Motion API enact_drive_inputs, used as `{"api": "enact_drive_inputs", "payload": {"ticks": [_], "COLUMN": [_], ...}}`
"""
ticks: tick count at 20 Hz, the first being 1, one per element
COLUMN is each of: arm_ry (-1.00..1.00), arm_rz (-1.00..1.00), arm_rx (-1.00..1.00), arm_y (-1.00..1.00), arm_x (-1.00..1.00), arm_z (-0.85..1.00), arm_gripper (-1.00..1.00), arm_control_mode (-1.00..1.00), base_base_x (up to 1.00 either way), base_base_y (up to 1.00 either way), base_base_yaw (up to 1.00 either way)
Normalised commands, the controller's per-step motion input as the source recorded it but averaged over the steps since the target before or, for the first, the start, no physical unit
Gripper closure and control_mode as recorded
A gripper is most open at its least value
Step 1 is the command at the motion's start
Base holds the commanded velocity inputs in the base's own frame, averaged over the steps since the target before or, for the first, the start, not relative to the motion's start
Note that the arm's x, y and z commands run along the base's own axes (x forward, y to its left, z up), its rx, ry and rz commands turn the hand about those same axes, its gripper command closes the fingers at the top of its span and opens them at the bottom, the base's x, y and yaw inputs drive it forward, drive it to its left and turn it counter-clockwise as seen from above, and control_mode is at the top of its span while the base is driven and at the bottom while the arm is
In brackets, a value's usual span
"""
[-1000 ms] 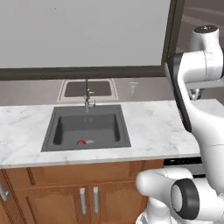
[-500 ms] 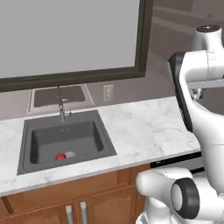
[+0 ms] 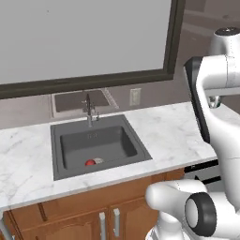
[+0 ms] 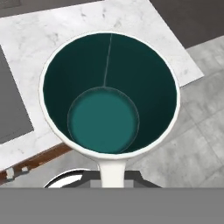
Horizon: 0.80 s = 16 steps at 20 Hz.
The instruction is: Pick the teapot and mug and place them in the sink. Then turn on the water.
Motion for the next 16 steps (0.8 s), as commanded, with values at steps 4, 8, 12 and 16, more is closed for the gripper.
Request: {"api": "enact_drive_inputs", "payload": {"ticks": [4,8,12,16], "arm_ry": [0.00,0.00,0.00,0.00], "arm_rz": [0.00,0.00,0.00,0.00], "arm_rx": [0.00,0.00,0.00,0.00], "arm_y": [0.00,0.00,0.00,0.00], "arm_x": [0.00,0.00,0.00,0.00], "arm_z": [0.00,0.00,0.00,0.00], "arm_gripper": [1.00,1.00,1.00,1.00], "arm_control_mode": [1.00,1.00,1.00,1.00], "base_base_x": [-0.26,-0.03,-0.07,-0.01], "base_base_y": [0.83,0.51,0.52,0.55], "base_base_yaw": [-0.04,-0.01,0.00,-0.02]}}
